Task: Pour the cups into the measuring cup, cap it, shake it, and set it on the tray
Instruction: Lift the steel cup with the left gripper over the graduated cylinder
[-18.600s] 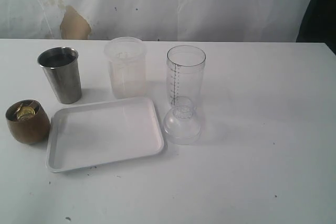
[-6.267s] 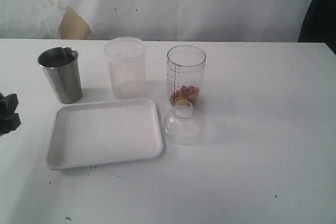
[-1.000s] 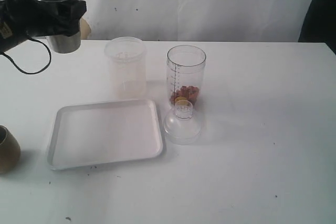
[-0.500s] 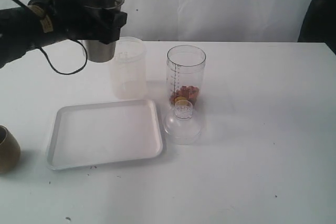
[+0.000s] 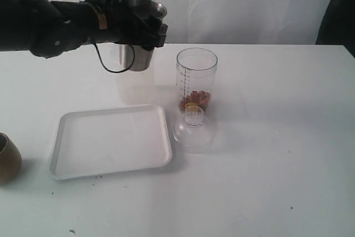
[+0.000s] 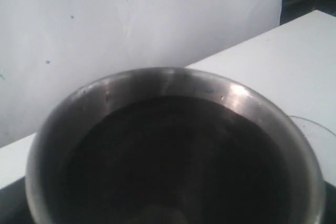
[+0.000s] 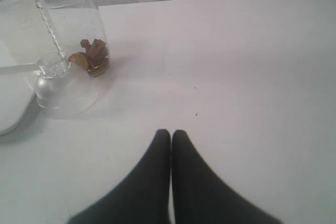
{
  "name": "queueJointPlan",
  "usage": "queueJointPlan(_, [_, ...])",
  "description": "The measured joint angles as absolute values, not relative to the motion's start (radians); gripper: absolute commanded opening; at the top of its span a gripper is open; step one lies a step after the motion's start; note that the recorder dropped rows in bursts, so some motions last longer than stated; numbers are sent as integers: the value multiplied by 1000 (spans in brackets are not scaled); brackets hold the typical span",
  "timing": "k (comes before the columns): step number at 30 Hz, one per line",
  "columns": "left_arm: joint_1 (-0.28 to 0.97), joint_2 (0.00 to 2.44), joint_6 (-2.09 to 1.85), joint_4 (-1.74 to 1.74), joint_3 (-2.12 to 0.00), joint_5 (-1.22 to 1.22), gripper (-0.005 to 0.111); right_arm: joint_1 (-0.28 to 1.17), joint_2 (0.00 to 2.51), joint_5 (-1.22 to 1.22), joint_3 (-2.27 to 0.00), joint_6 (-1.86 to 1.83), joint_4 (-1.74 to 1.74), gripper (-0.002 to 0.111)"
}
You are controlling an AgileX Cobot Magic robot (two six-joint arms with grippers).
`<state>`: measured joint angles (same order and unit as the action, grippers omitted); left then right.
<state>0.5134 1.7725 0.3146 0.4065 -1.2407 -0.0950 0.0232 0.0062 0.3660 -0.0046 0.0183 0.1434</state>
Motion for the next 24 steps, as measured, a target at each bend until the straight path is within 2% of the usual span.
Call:
queueJointPlan(9, [557,1849,315,427,-1366,-21,0,23,6,366,-5,18,143,0])
queueJointPlan(24, [567,1860,259,482,-1436,121,0,23,6,366,-5,18,143,0])
